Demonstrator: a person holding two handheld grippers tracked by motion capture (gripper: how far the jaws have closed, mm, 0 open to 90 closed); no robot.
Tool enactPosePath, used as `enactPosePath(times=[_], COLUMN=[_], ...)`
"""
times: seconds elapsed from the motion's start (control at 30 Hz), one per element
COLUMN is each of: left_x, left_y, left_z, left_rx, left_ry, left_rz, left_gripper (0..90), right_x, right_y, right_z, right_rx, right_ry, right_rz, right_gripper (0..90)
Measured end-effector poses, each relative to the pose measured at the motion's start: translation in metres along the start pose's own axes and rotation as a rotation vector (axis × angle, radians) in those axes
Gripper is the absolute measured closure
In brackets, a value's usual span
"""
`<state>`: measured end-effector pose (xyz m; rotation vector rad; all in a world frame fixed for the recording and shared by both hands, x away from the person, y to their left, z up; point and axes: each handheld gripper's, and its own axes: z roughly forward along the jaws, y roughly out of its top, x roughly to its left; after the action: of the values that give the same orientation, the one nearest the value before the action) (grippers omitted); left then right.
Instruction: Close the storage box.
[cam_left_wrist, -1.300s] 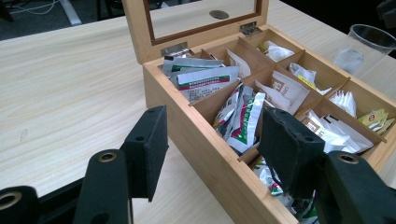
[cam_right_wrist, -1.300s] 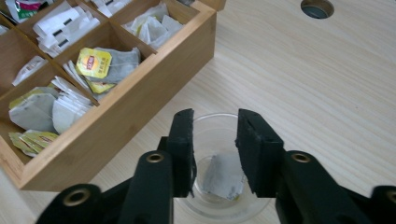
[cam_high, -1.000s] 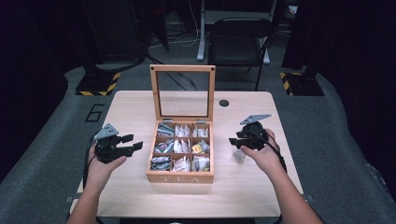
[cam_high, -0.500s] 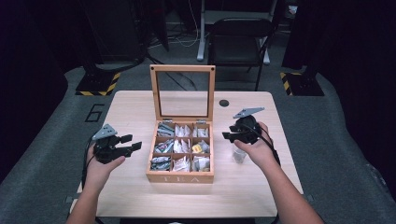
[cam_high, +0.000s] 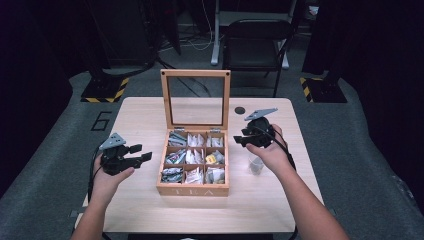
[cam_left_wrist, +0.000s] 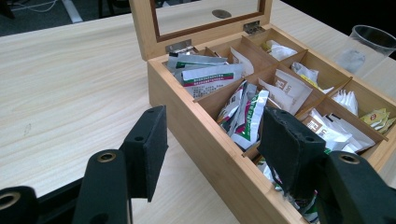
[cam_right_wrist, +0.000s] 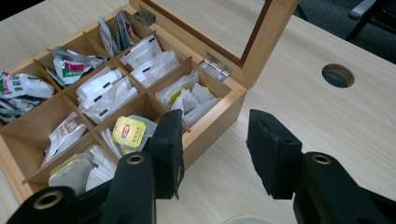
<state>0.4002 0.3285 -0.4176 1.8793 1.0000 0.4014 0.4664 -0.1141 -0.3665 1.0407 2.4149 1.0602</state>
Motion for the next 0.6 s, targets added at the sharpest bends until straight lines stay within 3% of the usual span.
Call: enactPosePath(times=[0.17, 0.3, 0.5, 0.6], left_x=[0.001, 0.000, 0.001, 0.000], left_y=[-0.001, -0.001, 0.000, 0.000], left_z=[-0.001, 0.000, 0.001, 0.001], left_rx=[0.003, 0.003, -0.006, -0.012], left_ry=[0.002, 0.003, -0.006, -0.004], left_rz=[-0.002, 0.001, -0.015, -0.018], left_gripper=[41.7, 41.7, 41.4, 41.2], right_x=[-0.004, -0.004, -0.002, -0.003], right_y=[0.005, 0.010, 0.022, 0.029], right_z=[0.006, 0.013, 0.018, 0.021], right_rx=[-0.011, -0.006, -0.016, -0.019], right_ry=[0.012, 0.004, 0.011, 0.006], right_rz=[0.022, -0.020, 0.002, -0.015], right_gripper=[54.7, 55.0, 54.9, 54.3])
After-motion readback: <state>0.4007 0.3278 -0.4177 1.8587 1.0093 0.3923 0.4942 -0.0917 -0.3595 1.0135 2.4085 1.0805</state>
